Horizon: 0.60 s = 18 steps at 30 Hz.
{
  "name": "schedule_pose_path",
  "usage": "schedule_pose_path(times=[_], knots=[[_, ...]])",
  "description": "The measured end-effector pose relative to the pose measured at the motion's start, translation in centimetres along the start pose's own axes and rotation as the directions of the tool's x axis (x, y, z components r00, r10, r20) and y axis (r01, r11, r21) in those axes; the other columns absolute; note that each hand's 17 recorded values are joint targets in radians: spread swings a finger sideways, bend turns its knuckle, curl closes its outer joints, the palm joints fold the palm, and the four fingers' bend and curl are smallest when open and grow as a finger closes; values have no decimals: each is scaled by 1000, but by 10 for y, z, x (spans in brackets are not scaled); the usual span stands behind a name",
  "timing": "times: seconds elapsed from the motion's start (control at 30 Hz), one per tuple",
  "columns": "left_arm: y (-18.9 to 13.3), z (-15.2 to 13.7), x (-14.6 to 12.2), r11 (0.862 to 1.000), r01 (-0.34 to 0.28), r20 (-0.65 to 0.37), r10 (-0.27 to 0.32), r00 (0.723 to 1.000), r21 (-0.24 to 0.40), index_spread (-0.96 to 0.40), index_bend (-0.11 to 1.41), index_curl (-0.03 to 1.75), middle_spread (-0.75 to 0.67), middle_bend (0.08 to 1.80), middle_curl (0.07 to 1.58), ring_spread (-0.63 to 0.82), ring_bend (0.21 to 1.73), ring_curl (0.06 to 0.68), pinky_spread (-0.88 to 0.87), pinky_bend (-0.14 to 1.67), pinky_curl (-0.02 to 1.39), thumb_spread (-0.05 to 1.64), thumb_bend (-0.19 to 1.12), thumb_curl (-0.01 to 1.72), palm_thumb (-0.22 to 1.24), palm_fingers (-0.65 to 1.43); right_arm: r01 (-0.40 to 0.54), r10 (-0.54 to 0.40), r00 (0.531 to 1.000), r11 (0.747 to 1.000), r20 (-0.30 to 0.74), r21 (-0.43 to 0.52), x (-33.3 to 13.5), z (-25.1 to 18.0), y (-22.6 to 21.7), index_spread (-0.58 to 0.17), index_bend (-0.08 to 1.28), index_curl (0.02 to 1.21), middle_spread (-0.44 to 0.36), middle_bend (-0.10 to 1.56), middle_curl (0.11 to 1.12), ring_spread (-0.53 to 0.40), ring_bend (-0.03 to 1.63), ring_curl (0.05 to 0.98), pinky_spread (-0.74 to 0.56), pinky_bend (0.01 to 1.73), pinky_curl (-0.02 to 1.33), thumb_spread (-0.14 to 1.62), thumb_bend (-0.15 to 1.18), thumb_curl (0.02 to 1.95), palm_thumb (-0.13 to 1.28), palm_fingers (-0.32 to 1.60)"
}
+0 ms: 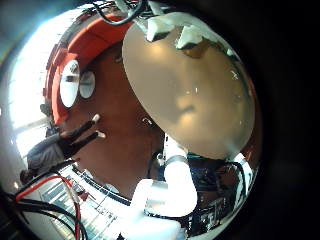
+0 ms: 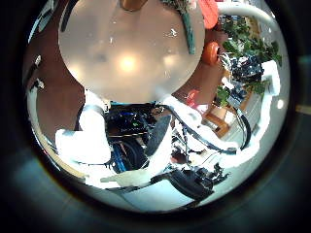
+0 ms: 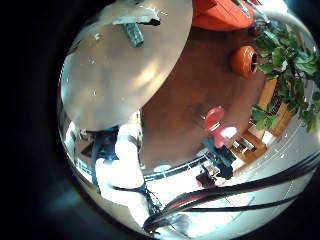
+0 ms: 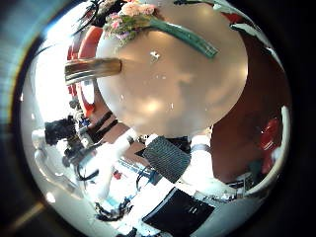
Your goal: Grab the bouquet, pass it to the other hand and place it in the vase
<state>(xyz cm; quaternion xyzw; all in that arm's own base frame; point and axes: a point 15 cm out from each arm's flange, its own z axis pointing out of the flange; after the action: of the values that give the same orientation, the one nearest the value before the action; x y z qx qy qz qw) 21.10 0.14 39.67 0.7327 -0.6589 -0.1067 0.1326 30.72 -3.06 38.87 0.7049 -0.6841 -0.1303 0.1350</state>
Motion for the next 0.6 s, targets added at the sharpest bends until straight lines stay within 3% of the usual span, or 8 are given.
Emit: schedule_pose_path(times=[0.33,0.6], knots=[[4,-11,3,1000,-11,0,11,1000,18,-63,187,390,257,187,320,482,502,160,491,194,297,1122,-19,272,106,257,10,-10,1000,1000,-1,-1,-3,-1,2,-328,174,326,-32,414,397,-65,841,265,301,769,59,1186,-18,291,310,349],[-2,-14,17,997,-71,21,71,997,3,-68,187,391,257,187,321,482,501,161,491,193,298,1128,-20,273,108,257,15,-15,1000,1000,9,-7,4,3,4,-322,173,327,-40,445,406,-76,851,261,295,758,47,1189,-20,291,309,376]])
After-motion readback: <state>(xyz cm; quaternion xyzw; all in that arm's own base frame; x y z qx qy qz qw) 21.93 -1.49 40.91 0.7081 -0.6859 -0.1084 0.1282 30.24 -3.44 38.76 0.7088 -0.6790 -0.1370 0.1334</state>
